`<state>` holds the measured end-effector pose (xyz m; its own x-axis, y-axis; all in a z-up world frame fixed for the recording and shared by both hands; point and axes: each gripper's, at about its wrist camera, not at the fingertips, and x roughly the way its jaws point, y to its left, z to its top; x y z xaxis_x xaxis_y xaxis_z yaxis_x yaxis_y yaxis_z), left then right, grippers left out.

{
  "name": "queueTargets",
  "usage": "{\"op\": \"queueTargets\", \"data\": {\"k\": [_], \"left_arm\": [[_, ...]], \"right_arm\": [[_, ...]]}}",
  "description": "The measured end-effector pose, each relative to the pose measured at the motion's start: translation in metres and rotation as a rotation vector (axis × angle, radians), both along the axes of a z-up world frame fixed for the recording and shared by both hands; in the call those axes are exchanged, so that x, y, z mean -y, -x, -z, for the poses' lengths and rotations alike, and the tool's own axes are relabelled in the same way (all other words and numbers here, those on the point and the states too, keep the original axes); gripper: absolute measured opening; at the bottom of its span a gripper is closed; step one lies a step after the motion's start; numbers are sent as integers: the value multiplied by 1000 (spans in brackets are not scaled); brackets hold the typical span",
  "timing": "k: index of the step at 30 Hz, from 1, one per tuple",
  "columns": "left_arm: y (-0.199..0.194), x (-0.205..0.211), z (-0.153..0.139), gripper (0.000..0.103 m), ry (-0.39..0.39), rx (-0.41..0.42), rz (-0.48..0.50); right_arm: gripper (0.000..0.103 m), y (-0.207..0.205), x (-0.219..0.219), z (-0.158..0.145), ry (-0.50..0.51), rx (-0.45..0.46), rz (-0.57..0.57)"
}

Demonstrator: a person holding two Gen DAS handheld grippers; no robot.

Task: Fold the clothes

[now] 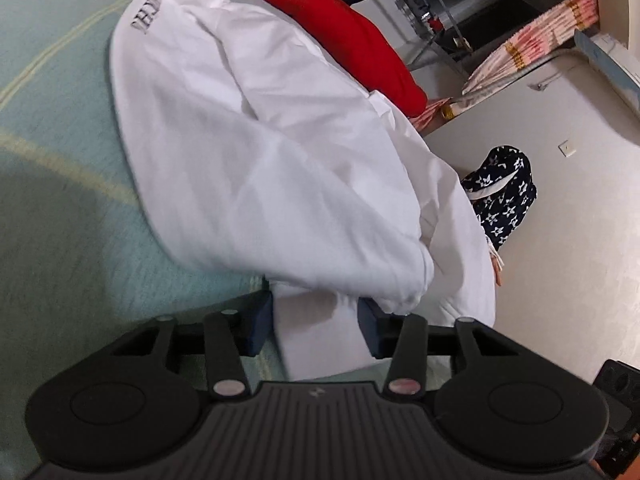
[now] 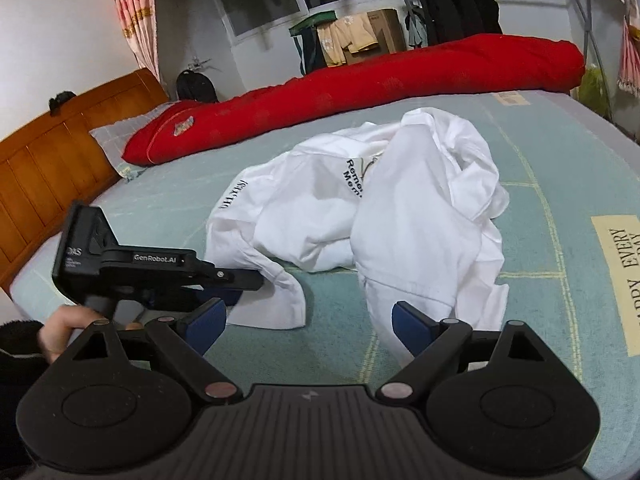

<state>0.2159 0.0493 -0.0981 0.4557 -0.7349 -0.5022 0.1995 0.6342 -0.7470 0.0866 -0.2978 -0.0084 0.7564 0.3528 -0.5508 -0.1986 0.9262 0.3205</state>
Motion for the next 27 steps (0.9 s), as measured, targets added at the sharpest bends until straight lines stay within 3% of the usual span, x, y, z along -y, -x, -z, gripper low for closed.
{"op": "queueTargets", "data": {"k": [3,8,9,13,17,21,27], "left_arm": [[15,-6,5,41,20,8,5],[-9,-11,19,19,77,-61,-23],[-14,-10,22,10,83,-72,-28],[-19,-7,27,9,96,-65,-24],[-10,-2,18,7,36,-39,-29],[1,1,-11,2,-93,50,-13],[17,-42,-46,2,-225,111,-77]], "right_arm": [[94,1,1,1,-2,2,1],[94,-3,2,7,-15,-17,3],[94,-3,1,7,-18,-16,0],[95,-1,0,6,-12,-9,-8],[95,-2,3,7,-12,-19,8],[95,-2,3,5,-5,-11,6],[95,-2,0,1,11,8,-2]]}}
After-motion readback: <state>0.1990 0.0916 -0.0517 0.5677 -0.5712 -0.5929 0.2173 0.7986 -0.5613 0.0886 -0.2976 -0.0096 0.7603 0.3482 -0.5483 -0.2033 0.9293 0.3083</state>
